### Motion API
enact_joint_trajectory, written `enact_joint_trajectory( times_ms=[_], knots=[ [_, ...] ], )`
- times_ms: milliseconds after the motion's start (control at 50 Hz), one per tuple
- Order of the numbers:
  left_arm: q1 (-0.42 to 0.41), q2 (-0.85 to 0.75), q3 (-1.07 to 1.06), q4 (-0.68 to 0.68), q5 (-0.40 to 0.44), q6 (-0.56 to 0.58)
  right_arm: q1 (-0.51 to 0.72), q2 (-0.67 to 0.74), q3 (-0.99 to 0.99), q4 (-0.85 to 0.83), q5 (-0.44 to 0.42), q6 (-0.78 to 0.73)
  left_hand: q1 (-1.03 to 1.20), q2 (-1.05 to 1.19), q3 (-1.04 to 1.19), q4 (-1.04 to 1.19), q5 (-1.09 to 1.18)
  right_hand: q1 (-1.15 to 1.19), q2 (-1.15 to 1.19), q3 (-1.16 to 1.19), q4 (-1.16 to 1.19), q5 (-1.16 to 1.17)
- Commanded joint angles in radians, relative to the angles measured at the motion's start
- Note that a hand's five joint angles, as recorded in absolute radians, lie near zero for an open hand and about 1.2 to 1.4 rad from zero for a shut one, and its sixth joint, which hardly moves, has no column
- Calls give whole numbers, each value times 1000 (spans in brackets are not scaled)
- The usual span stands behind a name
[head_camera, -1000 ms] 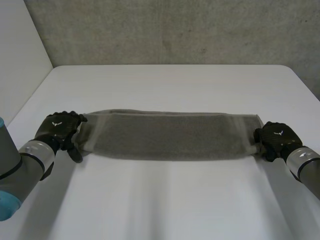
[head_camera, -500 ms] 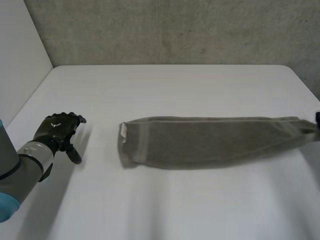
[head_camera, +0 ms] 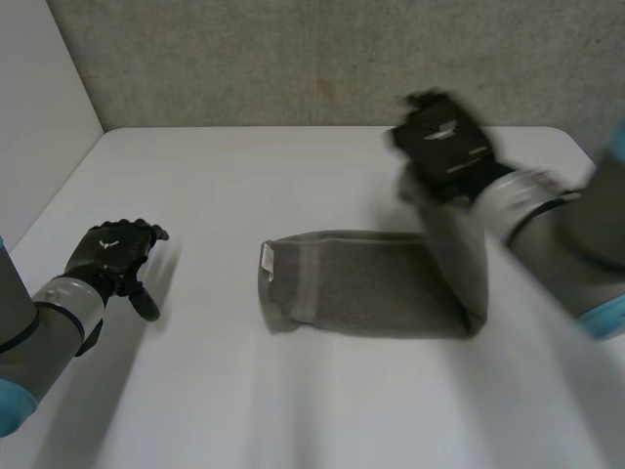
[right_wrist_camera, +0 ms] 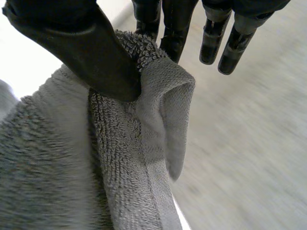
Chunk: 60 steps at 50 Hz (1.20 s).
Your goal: Fold the towel.
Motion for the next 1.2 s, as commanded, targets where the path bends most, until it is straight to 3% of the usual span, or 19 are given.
enact_joint_trajectory(
  times_ms=[20,80,120,140,180,260,360,460,520,620,740,880,1000,1200],
  knots=[
    [-7,11,-4,0,0,0,236,173,-69,-5,35,-45,-80,-49,-51,-59,-28,93,102,-43,-76,78],
    [-10,11,-4,0,0,0,288,256,-81,-14,47,-69,-83,-52,-51,-59,-31,93,102,-43,-76,78],
    [-13,12,-4,0,0,0,329,319,-81,-20,55,-80,-83,-52,-51,-59,-31,-223,-215,-43,-76,-239],
    [-13,12,-4,0,0,0,329,319,-81,-20,55,-80,-83,-52,-51,-59,-31,-225,-217,-43,-76,-241],
    [-18,12,-3,2,0,0,349,342,-80,-23,69,-78,-83,-52,-51,-59,-31,-1128,-1120,-43,-76,-1144],
    [-38,12,17,-1,0,0,348,324,-68,-23,107,-75,-83,-52,-51,-59,-31,-1128,-1120,-43,-76,-1144],
    [-67,12,58,-1,0,2,314,201,-15,-18,167,-66,-77,-47,-51,-59,-25,-1128,-1120,-43,-76,-1144],
    [-143,11,114,-3,-6,0,190,25,124,-11,173,-6,-77,-47,-51,-59,-25,-1128,-1120,-43,-76,-1144],
    [-200,11,157,-5,-9,-6,153,-17,167,-9,172,29,-74,-44,-51,-59,-22,-1128,-1120,-43,-76,-1144],
    [-286,0,219,-5,-12,-12,-12,-115,340,-1,164,123,-65,-35,-51,-59,-13,-1128,-1120,-43,-76,-1144],
    [-398,-68,308,-6,-11,-15,-122,-118,454,-3,130,123,-12,18,-51,-59,39,-1128,-1120,-43,-76,-1144],
    [-519,-183,442,-72,-6,-86,-203,-103,529,-5,23,118,100,130,-51,-59,151,-1128,-1120,-43,-76,-1144],
    [-551,-261,535,-129,0,-167,-189,-71,531,-12,31,123,97,127,-51,-59,148,-1128,-1120,-43,-76,-1144],
    [-573,-388,640,-138,-8,-176,-162,-26,531,-40,47,123,105,135,-51,-59,157,-1128,-1120,-43,-76,-1144]
  ],
)
